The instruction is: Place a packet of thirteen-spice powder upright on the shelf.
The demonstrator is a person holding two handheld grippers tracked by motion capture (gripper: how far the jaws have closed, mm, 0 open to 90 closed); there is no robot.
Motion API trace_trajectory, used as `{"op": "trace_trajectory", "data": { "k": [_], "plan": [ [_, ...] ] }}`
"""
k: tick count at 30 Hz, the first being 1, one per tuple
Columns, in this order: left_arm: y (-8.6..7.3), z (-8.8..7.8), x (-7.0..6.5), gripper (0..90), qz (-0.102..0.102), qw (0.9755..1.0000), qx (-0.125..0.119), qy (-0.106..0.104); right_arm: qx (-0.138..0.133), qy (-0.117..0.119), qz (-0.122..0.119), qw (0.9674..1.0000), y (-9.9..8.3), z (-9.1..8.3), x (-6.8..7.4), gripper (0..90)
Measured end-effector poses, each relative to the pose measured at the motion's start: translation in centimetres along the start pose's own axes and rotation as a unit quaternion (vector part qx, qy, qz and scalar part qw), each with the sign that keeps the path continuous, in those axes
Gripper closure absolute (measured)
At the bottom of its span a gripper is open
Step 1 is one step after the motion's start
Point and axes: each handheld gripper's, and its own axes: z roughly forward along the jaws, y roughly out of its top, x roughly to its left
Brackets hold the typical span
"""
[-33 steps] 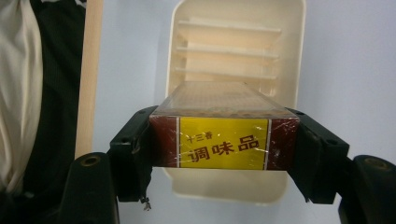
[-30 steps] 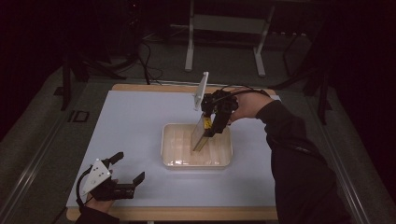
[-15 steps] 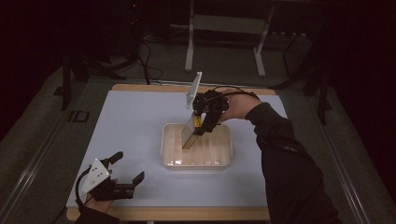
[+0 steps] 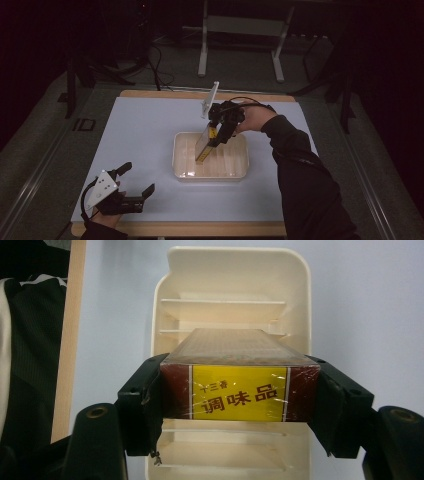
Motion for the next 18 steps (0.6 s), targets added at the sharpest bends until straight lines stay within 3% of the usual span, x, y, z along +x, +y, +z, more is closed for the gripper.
{"op": "trace_trajectory", "data": {
  "k": [18],
  "plan": [
    [0.0, 0.1, 0.0, 0.2, -0.001, 1.0000, 0.002, -0.002, 0.017, 0.009, 0.019, 0.9996, 0.0, 3.1, -0.3, 31.9]
  ]
}}
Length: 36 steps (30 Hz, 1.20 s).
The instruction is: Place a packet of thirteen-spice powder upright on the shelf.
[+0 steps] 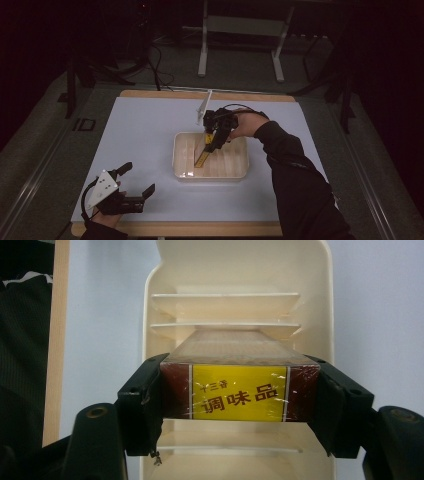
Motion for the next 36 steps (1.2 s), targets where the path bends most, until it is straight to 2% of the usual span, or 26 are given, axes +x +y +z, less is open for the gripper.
{"op": "trace_trajectory", "data": {
  "k": [9, 25, 36],
  "plan": [
    [0.0, 0.0, 0.0, 0.2, 0.002, 1.0000, 0.002, -0.001, -0.010, 0.000, -0.001, 0.9999, 0.4, 0.9, -0.1, 31.9],
    [0.0, 0.0, 0.0, 0.2, 0.001, 1.0000, -0.001, 0.000, -0.020, 0.015, -0.003, 0.9997, 0.3, 3.4, -0.4, 31.7],
    [0.0, 0.0, 0.0, 0.2, 0.001, 1.0000, 0.000, -0.001, -0.018, 0.021, -0.001, 0.9996, 0.3, 3.1, -0.4, 30.6]
  ]
}}
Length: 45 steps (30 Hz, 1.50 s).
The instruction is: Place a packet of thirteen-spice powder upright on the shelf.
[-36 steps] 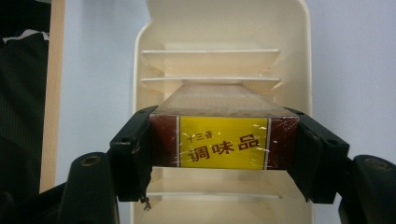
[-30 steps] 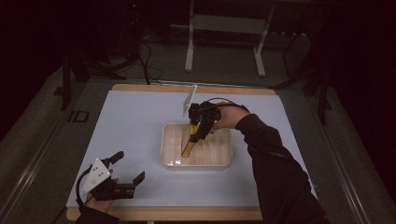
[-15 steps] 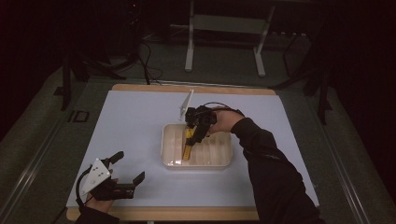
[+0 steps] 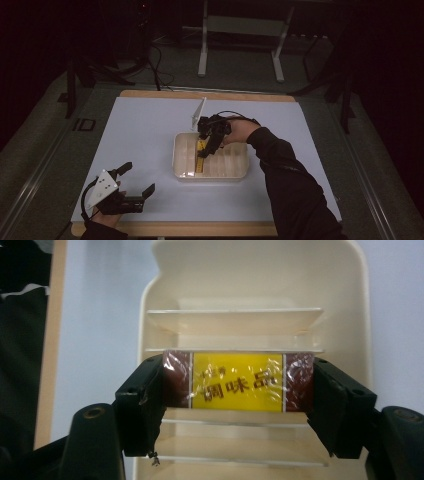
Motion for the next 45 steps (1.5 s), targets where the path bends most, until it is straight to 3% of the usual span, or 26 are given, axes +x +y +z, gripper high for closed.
{"op": "trace_trajectory", "data": {
  "k": [15, 28, 35, 39, 45],
  "plan": [
    [0.0, 0.1, 0.0, 0.2, 0.001, 1.0000, 0.002, 0.000, -0.017, -0.008, 0.015, 0.9997, -0.6, -1.8, 0.1, 26.8],
    [0.0, 0.1, 0.0, 0.2, 0.001, 1.0000, 0.003, 0.001, -0.037, -0.037, 0.042, 0.9978, -1.9, -4.0, 0.4, 22.9],
    [-0.1, 0.1, 0.0, 0.2, 0.000, 1.0000, 0.006, 0.002, -0.056, -0.055, 0.083, 0.9934, -3.1, -5.2, 0.5, 19.2],
    [-0.1, 0.1, 0.1, 0.2, -0.002, 1.0000, 0.006, 0.001, -0.067, -0.078, 0.095, 0.9902, -3.9, -5.8, 0.8, 13.3],
    [-0.2, 0.2, 0.1, 0.2, -0.002, 1.0000, 0.007, 0.001, -0.099, -0.092, 0.111, 0.9846, -5.3, -6.8, 1.2, 11.1]
  ]
}}
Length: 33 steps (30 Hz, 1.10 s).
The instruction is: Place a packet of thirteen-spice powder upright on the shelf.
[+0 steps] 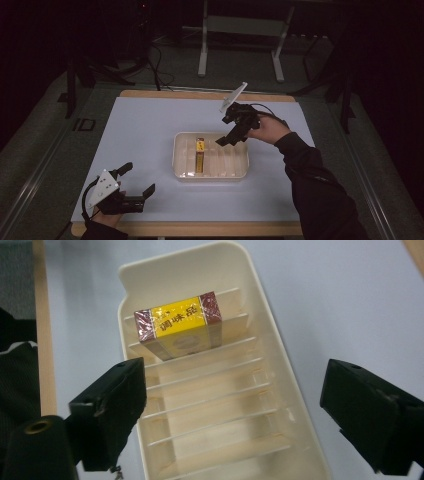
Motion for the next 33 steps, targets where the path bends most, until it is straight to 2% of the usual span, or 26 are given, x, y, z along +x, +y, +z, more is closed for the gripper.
{"op": "trace_trajectory", "data": {
  "k": [2, 5, 9, 13, 15, 17, 21, 24, 25, 27, 33],
  "plan": [
    [0.0, 0.0, 0.0, 0.2, 0.000, 1.0000, 0.000, 0.000, -0.018, -0.017, 0.018, 0.9995, -0.8, -0.7, 0.1, 11.2],
    [0.0, 0.0, 0.0, 0.2, -0.001, 1.0000, 0.001, 0.000, -0.019, -0.044, 0.028, 0.9984, -1.6, -0.8, 0.3, 11.2],
    [0.0, 0.0, 0.0, 0.2, 0.000, 1.0000, 0.001, -0.003, -0.027, -0.060, 0.041, 0.9970, -2.6, -0.8, 0.6, 11.2],
    [0.0, 0.1, 0.0, 0.2, 0.000, 1.0000, 0.002, -0.003, -0.053, -0.095, 0.069, 0.9916, -3.5, -0.8, 0.5, 11.2],
    [0.0, 0.1, 0.0, 0.2, 0.000, 1.0000, 0.002, -0.003, -0.058, -0.118, 0.081, 0.9880, -4.1, -0.7, 0.5, 11.4],
    [0.0, 0.0, -0.1, 0.2, 0.000, 1.0000, 0.002, -0.003, -0.066, -0.124, 0.089, 0.9861, -4.7, -0.7, 0.5, 11.6],
    [0.0, 0.1, 0.0, 0.2, 0.000, 1.0000, 0.002, -0.003, -0.074, -0.138, 0.092, 0.9834, -5.9, -0.7, 0.8, 12.5],
    [0.0, 0.1, 0.0, 0.2, -0.001, 1.0000, 0.002, -0.004, -0.081, -0.168, 0.098, 0.9776, -6.8, -0.6, 1.2, 12.4],
    [0.0, 0.1, 0.0, 0.2, -0.001, 1.0000, 0.002, -0.004, -0.079, -0.173, 0.100, 0.9767, -7.1, -0.5, 1.3, 12.4],
    [0.0, 0.1, -0.1, 0.2, 0.000, 1.0000, 0.003, -0.004, -0.073, -0.176, 0.106, 0.9760, -7.6, -0.2, 1.5, 12.5],
    [0.0, 0.1, -0.1, 0.2, 0.000, 1.0000, 0.004, -0.003, -0.090, -0.195, 0.124, 0.9688, -9.5, -0.5, 1.9, 12.5]
  ]
}}
